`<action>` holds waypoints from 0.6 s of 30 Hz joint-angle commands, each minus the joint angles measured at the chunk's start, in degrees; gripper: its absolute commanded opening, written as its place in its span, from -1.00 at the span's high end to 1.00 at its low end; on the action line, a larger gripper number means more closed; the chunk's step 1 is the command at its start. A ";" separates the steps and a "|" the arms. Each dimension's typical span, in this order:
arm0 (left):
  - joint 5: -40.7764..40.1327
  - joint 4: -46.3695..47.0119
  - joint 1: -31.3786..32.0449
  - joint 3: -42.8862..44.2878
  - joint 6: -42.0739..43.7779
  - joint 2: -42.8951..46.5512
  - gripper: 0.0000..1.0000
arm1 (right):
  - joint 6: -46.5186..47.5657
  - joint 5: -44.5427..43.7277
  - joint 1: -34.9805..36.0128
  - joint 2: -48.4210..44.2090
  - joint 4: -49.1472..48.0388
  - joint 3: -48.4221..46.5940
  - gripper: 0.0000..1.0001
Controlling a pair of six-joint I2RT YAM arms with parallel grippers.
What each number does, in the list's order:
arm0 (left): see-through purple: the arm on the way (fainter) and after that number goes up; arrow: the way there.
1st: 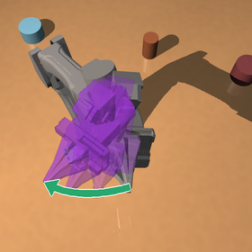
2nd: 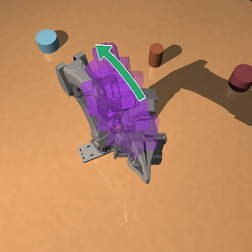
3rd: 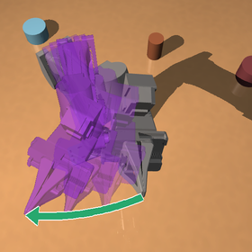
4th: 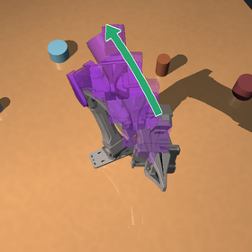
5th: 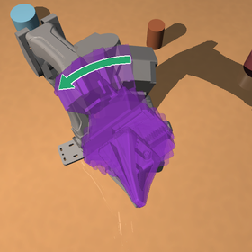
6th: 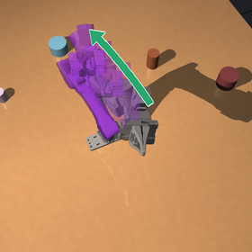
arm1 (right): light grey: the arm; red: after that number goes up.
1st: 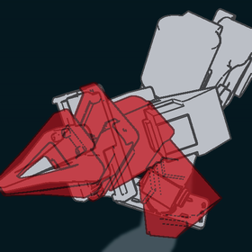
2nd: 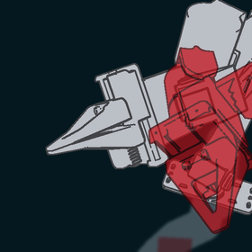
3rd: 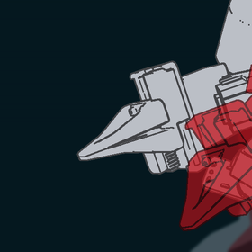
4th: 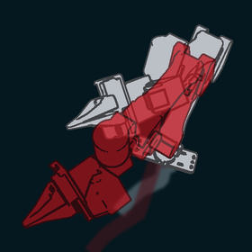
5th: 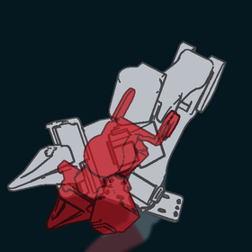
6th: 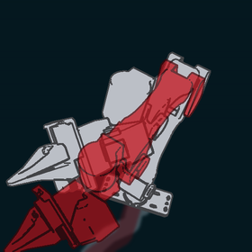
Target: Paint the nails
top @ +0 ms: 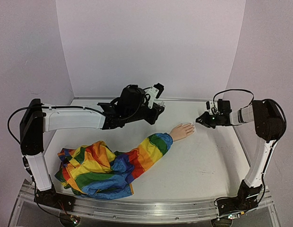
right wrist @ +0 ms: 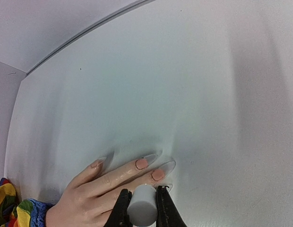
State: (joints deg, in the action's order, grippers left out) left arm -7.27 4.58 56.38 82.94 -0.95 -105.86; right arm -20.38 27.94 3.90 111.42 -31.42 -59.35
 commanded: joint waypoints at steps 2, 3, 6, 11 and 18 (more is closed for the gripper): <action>-0.36 3.34 0.14 1.79 0.25 1.54 1.00 | 0.42 0.62 0.40 -1.38 1.20 0.04 1.00; -0.30 3.35 0.13 1.79 0.25 1.54 1.00 | 0.51 0.48 0.38 -1.33 1.41 0.03 1.00; -0.21 3.33 0.14 2.09 0.25 1.30 1.00 | 0.61 0.79 0.43 -0.97 1.77 -0.06 1.00; 0.02 3.38 0.13 2.49 0.42 1.01 1.00 | 1.15 -0.32 0.78 -0.58 3.35 -0.50 1.00; -0.10 3.39 0.14 2.58 0.51 0.92 1.00 | 1.39 -0.07 1.01 -0.32 3.62 -0.51 1.00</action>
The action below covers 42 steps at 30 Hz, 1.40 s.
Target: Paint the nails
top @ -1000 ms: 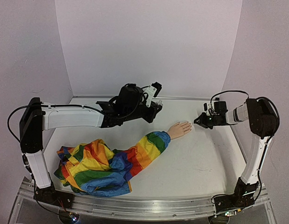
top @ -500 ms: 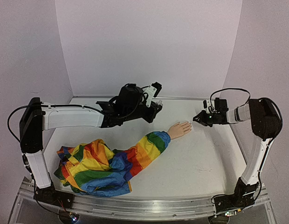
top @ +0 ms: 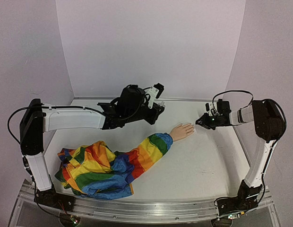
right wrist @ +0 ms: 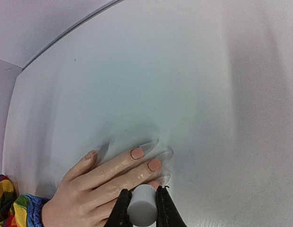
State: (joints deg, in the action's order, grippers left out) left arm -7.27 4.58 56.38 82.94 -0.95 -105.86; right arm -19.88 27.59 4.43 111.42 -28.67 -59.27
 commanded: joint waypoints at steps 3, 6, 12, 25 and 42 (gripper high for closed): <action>-0.06 3.38 0.13 2.58 0.58 0.85 1.00 | 0.88 -0.17 0.53 -0.23 1.24 -0.59 1.00; -0.12 3.34 0.13 2.58 0.60 0.83 1.00 | 1.15 -0.61 0.64 0.12 1.23 -0.57 1.00; -0.25 3.35 0.16 2.37 0.76 1.08 1.00 | 1.07 -1.41 0.73 0.43 1.29 -0.94 1.00; -0.33 3.32 0.18 2.18 0.77 1.19 1.00 | 1.07 -0.96 0.85 1.27 1.33 -1.21 1.00; -0.61 3.33 0.13 1.88 0.86 1.36 1.00 | 0.90 -3.52 1.00 2.07 1.58 -2.20 1.00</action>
State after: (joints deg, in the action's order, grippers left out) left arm -7.29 4.58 56.38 82.94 -0.93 -105.86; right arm -19.51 25.26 5.17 113.14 -27.90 -59.35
